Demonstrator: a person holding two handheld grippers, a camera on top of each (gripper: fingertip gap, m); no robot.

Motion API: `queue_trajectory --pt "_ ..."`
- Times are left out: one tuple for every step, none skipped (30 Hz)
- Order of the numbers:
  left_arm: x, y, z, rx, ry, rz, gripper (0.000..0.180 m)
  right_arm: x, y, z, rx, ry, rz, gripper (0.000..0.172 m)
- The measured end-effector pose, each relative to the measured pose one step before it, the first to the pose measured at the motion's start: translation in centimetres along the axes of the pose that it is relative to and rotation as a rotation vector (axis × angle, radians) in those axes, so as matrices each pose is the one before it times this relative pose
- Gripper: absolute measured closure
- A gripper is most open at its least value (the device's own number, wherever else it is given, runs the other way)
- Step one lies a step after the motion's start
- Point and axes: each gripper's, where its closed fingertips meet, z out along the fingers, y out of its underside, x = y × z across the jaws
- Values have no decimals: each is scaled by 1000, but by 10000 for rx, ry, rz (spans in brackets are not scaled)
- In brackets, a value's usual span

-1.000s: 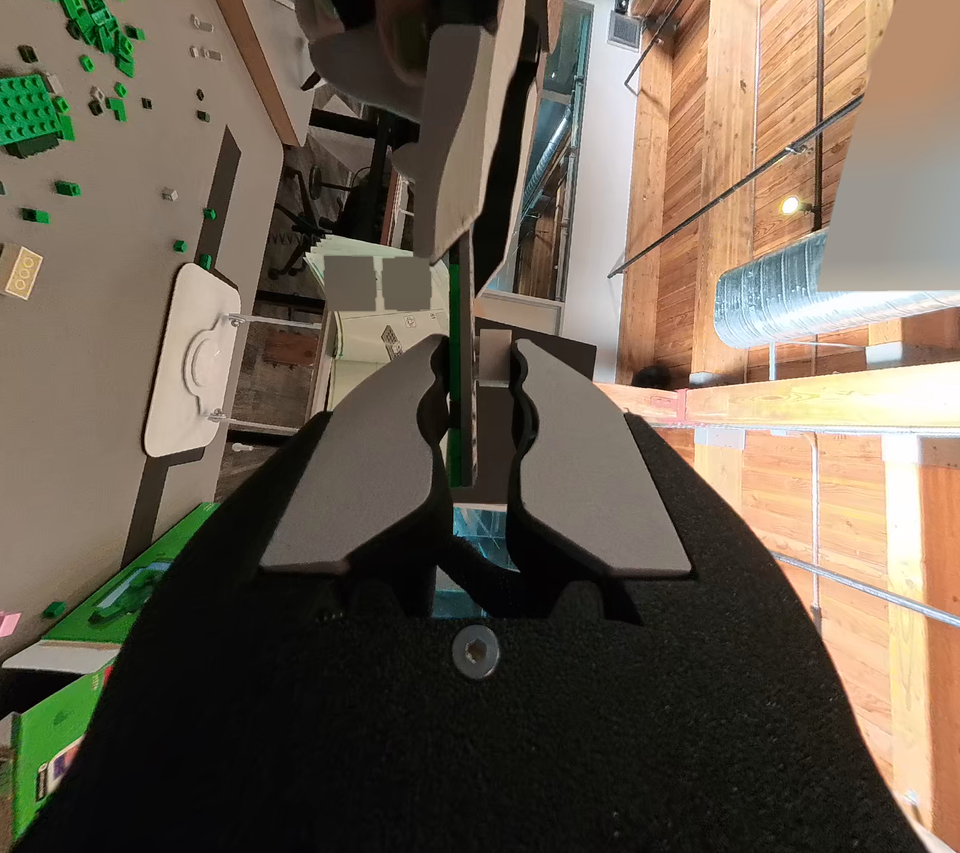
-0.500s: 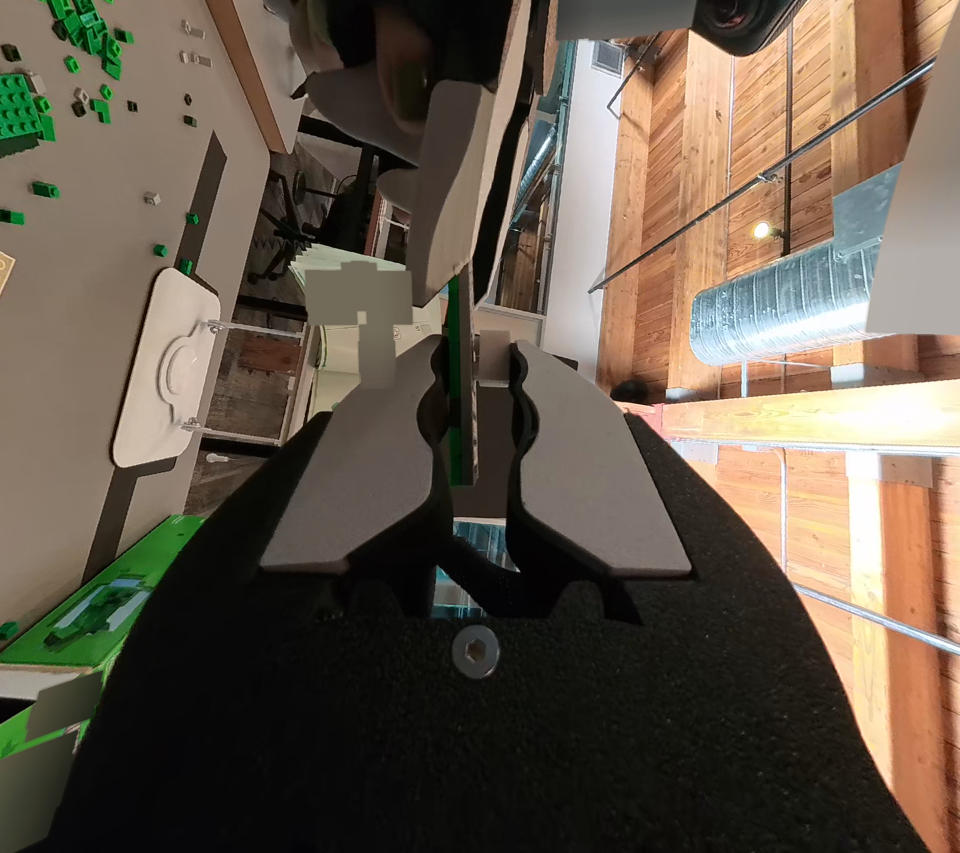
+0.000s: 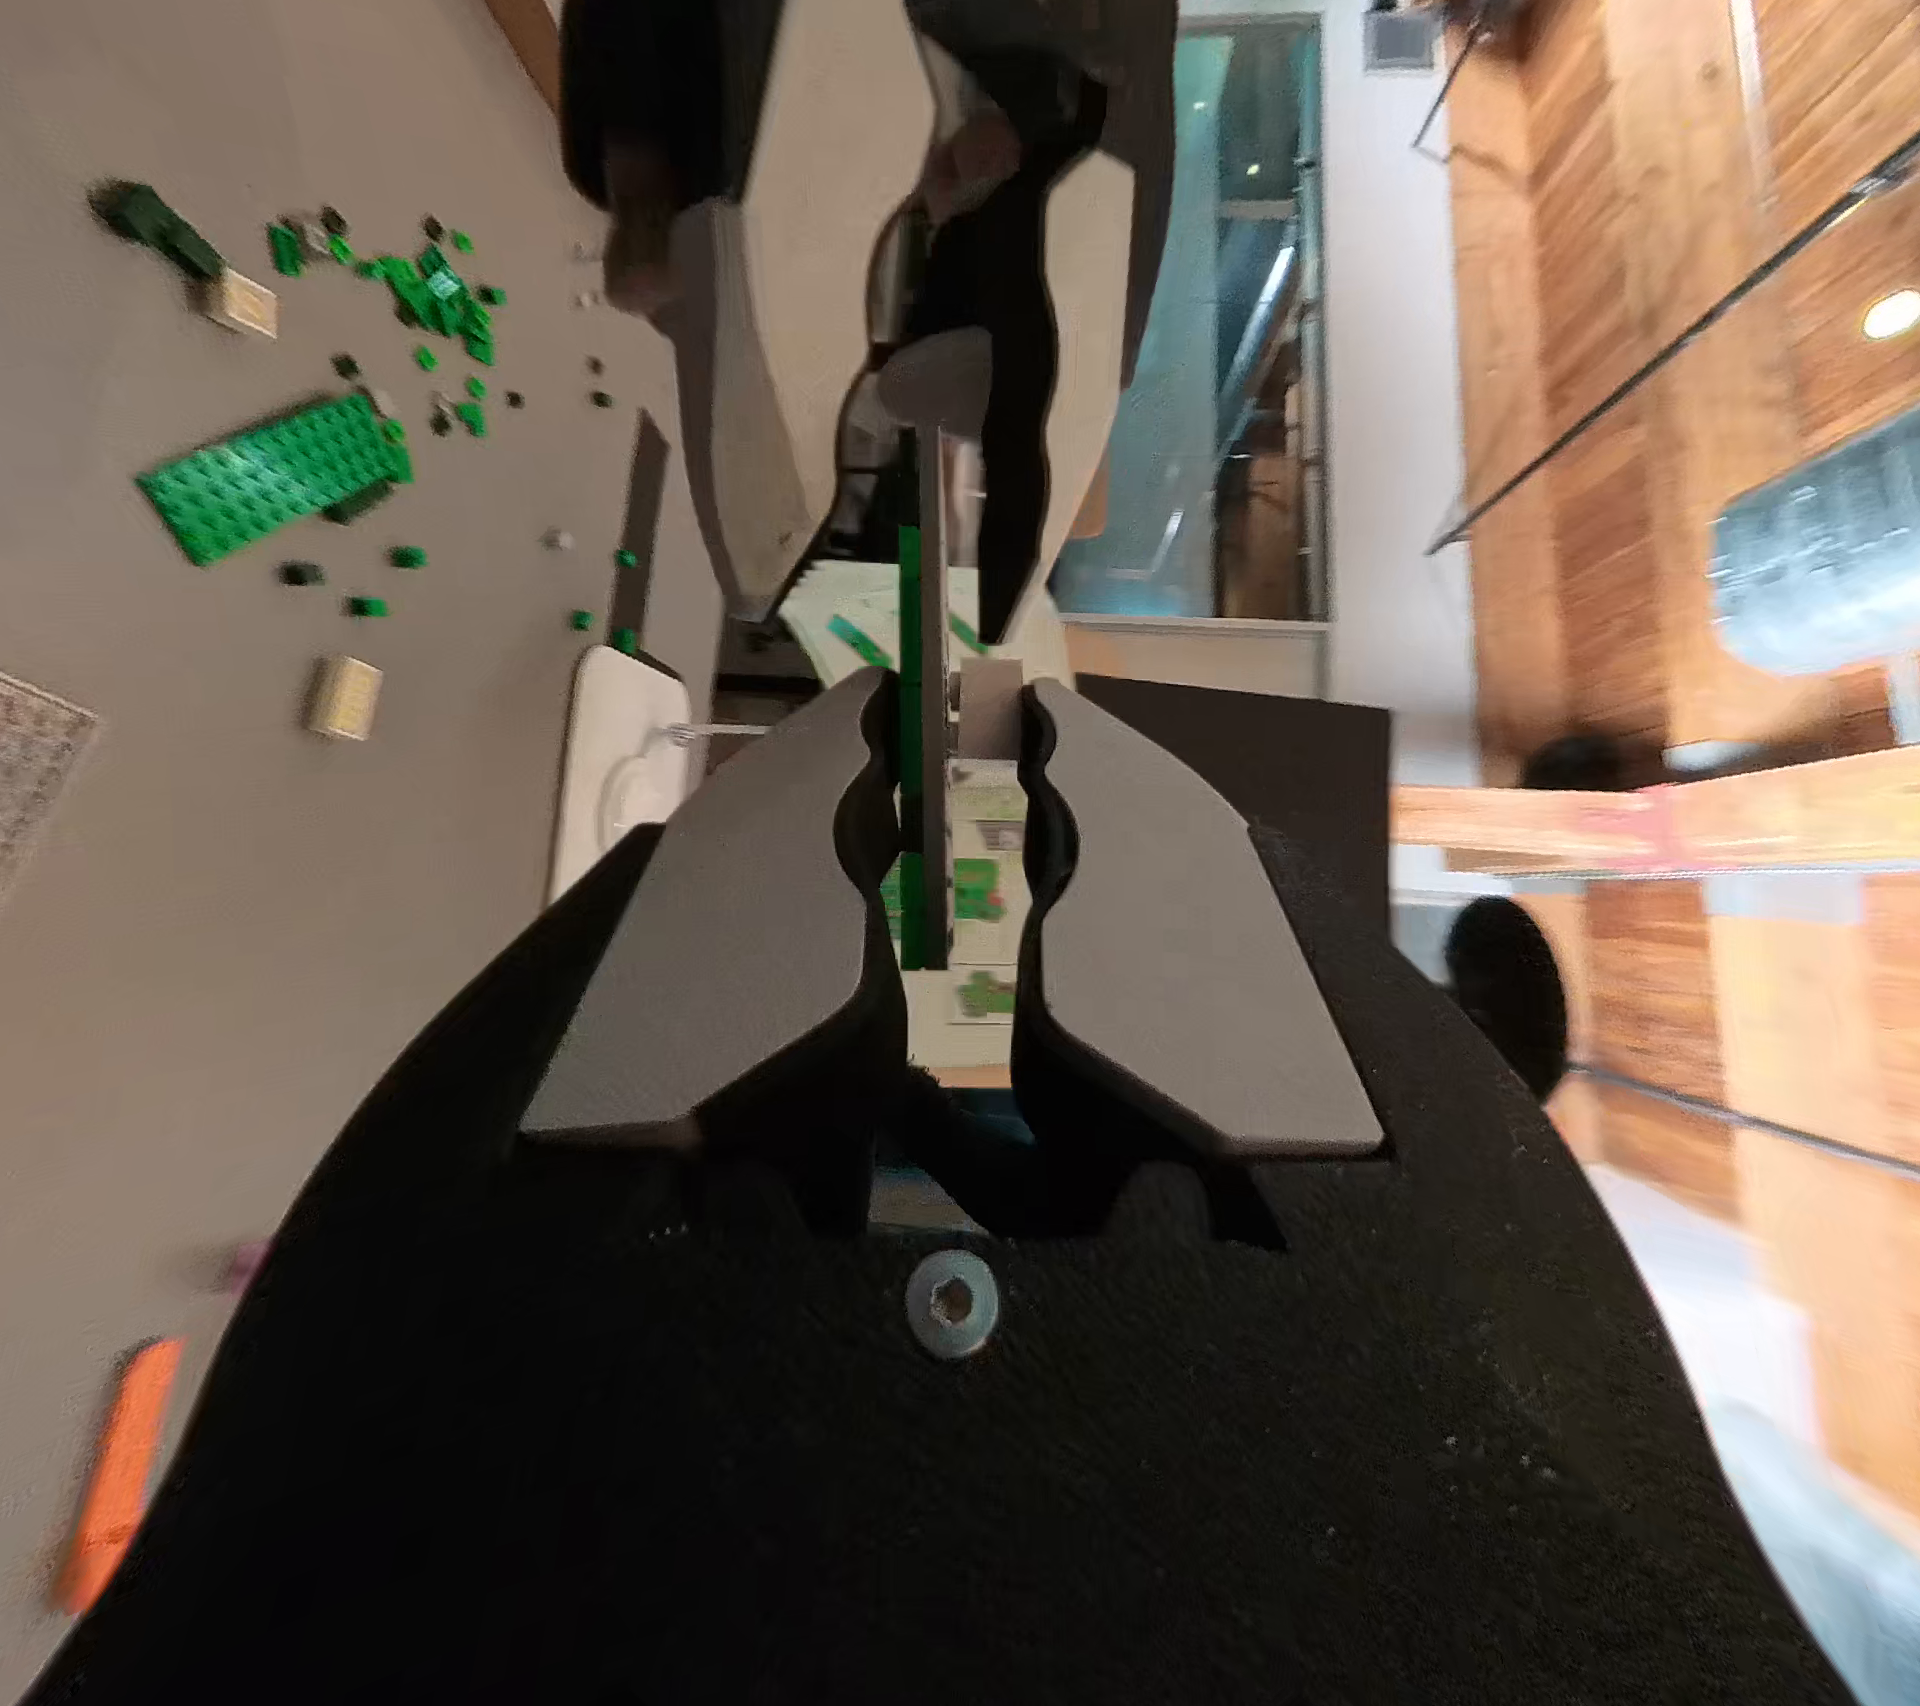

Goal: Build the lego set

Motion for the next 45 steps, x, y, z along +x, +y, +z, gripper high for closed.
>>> queue_trajectory --pt "-98 15 -125 -104 -430 963 131 -65 10 -33 33 -257 392 152" --pt "72 -59 -68 -80 -281 853 138 -87 -4 -39 28 -287 343 152" --pt "329 -157 -11 -17 -68 699 145 -34 16 -28 -13 -235 316 152" --pt "172 -260 32 47 -126 473 151 -181 37 24 -31 -250 228 153" --pt "214 -317 37 83 -90 313 156 -156 19 13 -45 -233 135 152" --pt "262 -322 54 116 -14 225 161 -128 4 0 -33 -171 59 152" --pt "37 -176 117 19 -98 166 164 -119 20 25 -48 -132 14 152" --pt "49 36 94 -95 -79 139 170 -166 24 6 -69 -125 -44 152" --pt "29 151 121 -125 17 128 171 -159 80 79 -101 -76 -54 153" --pt "-95 218 -67 -67 39 98 172 -125 63 12 -87 -69 -74 152" --pt "138 4 85 -55 20 101 173 -101 51 3 -64 -67 -53 152" --pt "115 -4 64 -67 14 122 173 -103 42 -14 -33 -60 -64 152" --pt "80 -28 47 -65 4 133 174 -69 30 -12 -27 -38 -117 152" --pt "132 -27 60 -68 44 99 174 -94 22 -21 -55 -60 -122 152" --pt "52 -2 -3 -36 13 63 174 -6 25 29 -42 7 -131 152" --pt "35 -42 72 -10 3 -11 174 24 0 -39 -42 44 -124 152" --pt "1 -69 -5 16 -20 -3 174 47 -5 -51 -41 45 -102 152" --pt "31 -69 -74 16 4 51 174 -39 -8 -41 -45 -2 -131 152" --pt "83 -60 -61 6 31 58 174 -61 -27 7 -52 3 -214 152" --pt "100 -47 -2 -25 32 33 174 -81 17 -37 -97 -23 -191 152" --pt "87 18 18 -31 37 35 174 -72 18 -9 -99 -18 -179 152" --pt "24 4 53 -11 6 26 174 -21 35 -17 -70 11 -151 151" --pt "39 -40 18 9 0 -6 174 -5 4 -113 -2 41 -131 152" --pt "-31 -30 -33 22 21 9 174 -14 -38 -42 35 1 -53 151" --pt "17 -10 -100 25 19 -9 175 1 -43 -47 50 -13 23 152" --pt "-23 -52 -64 47 10 -10 175 46 -79 -70 96 29 -20 151" --pt "48 -103 -86 74 -14 0 174 36 -108 -67 120 29 3 151" --pt "46 -76 -2 67 21 -15 174 18 -98 -60 107 -5 34 152" --pt "-7 -86 -30 70 -16 -1 174 74 -113 -96 118 34 23 152" --pt "2 -61 -26 52 -37 37 175 22 -103 -62 100 -2 97 151" --pt "100 -15 -14 24 42 52 175 -90 -70 -8 86 -98 91 152" --pt "79 24 -128 30 -23 79 175 -7 -11 -38 49 -24 47 152" --pt "12 -104 -104 82 -68 51 175 65 -70 -44 88 126 -103 152" --pt "61 -59 -65 56 21 57 175 -65 -81 27 42 62 -135 152" --pt "77 -45 -51 6 -8 88 175 -10 -3 4 -23 58 -45 151" --pt "-6 -54 -55 21 -33 58 175 21 -69 -60 50 113 -69 151" --pt "-51 -177 -91 42 -69 68 175 136 -121 -114 142 177 -63 151" --pt "-187 -196 43 57 -119 147 175 243 -167 -165 184 226 -45 151" --pt "0 -222 -121 40 -94 121 175 225 -177 -161 172 183 -10 151" --pt "-659 130 201 32 -85 150 175 174 -136 -120 116 125 20 151" --pt "-82 -122 -72 16 -136 217 175 169 -85 -112 64 96 20 151" --pt "-79 -71 -78 5 -110 205 175 46 -65 -146 47 52 -9 151" --pt "-17 -74 -30 -13 -59 104 175 86 -41 -14 33 60 -36 151" --pt "-45 -47 -19 3 -70 70 175 79 -56 -28 54 96 -42 151" --pt "-19 -71 -37 25 -62 102 175 52 -84 -125 68 34 -14 152"
